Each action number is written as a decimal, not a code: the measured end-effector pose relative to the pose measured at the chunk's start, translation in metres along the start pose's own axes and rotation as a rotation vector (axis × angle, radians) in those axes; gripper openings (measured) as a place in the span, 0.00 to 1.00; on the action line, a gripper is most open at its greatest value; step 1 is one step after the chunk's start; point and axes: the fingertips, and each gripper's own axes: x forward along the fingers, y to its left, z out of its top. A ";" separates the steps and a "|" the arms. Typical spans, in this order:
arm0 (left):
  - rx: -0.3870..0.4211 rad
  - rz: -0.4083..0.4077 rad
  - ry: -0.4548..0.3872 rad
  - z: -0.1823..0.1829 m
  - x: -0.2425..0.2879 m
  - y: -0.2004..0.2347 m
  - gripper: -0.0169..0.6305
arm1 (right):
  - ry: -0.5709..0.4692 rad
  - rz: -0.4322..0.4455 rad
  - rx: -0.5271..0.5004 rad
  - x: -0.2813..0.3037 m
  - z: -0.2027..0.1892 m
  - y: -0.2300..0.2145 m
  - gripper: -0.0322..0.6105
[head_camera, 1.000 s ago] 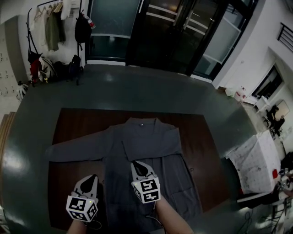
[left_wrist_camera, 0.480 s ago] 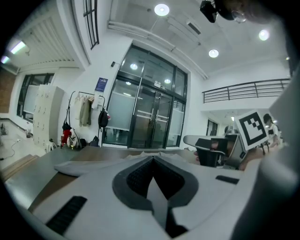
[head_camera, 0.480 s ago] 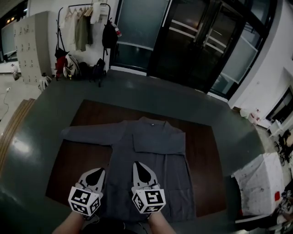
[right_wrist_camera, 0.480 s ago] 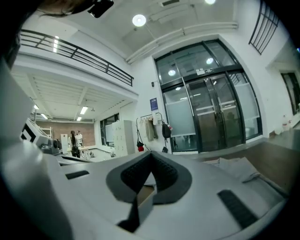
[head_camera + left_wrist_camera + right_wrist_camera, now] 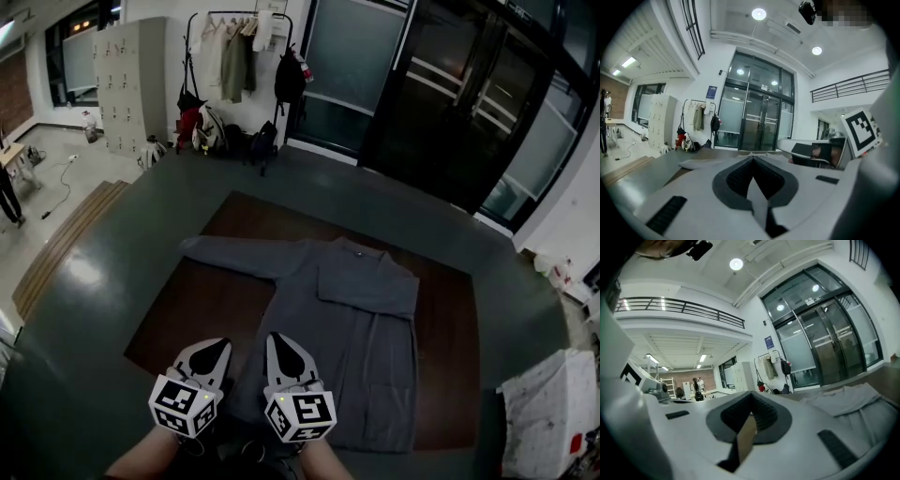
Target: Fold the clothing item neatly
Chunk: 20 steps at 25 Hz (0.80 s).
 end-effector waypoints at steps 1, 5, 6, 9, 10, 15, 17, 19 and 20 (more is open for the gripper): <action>-0.005 0.008 -0.002 -0.001 -0.004 0.003 0.04 | 0.005 0.018 -0.003 0.002 -0.002 0.009 0.03; -0.014 0.009 -0.013 0.001 -0.014 0.013 0.04 | 0.024 0.072 -0.009 0.016 -0.009 0.044 0.03; -0.016 0.004 -0.019 0.003 -0.017 0.018 0.04 | 0.025 0.081 -0.012 0.023 -0.008 0.055 0.03; -0.027 0.006 -0.040 0.012 -0.027 0.052 0.04 | 0.021 0.091 -0.033 0.051 -0.007 0.087 0.03; -0.031 0.009 -0.044 0.013 -0.031 0.067 0.04 | 0.022 0.089 -0.040 0.061 -0.009 0.097 0.03; -0.057 -0.004 -0.023 0.006 -0.059 0.149 0.04 | 0.049 0.021 -0.046 0.110 -0.029 0.139 0.03; -0.036 -0.018 -0.016 0.006 -0.068 0.188 0.04 | 0.052 -0.019 -0.050 0.136 -0.036 0.157 0.03; 0.046 -0.039 -0.008 0.009 -0.077 0.222 0.04 | 0.059 -0.057 -0.061 0.162 -0.045 0.177 0.03; 0.091 -0.052 -0.006 0.010 -0.081 0.236 0.04 | 0.063 -0.075 -0.062 0.174 -0.049 0.187 0.03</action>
